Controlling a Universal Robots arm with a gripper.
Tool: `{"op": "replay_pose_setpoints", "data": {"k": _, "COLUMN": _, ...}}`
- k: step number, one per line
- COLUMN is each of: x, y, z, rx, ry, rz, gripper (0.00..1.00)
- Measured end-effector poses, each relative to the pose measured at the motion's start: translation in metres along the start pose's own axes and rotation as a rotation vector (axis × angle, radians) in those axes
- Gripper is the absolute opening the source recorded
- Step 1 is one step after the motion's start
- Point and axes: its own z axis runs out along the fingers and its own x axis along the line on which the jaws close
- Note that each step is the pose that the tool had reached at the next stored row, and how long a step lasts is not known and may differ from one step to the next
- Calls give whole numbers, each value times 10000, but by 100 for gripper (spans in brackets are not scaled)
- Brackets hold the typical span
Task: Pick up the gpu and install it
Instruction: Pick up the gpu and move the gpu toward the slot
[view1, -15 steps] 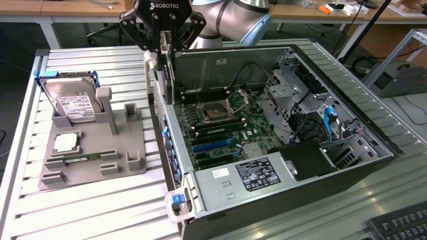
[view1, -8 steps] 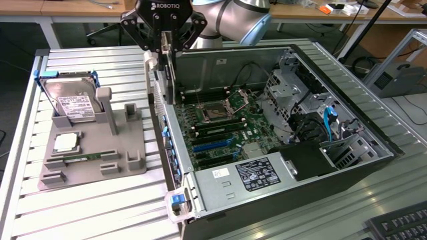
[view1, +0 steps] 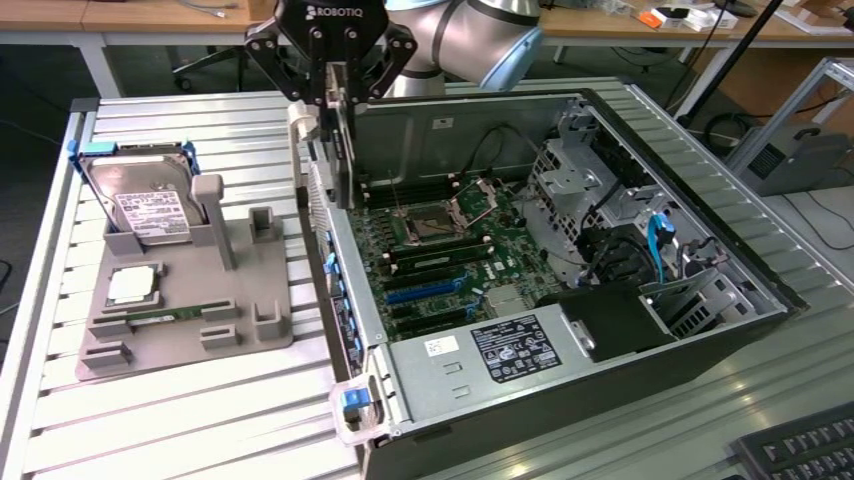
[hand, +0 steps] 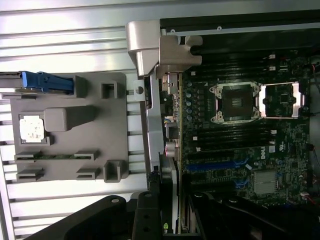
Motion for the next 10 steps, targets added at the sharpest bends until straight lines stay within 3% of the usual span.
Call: {"op": "replay_pose_setpoints", "data": {"k": 10, "x": -30, "y": 2, "z": 3, "rx": 0, "ry": 0, "rz": 0, "gripper": 27}}
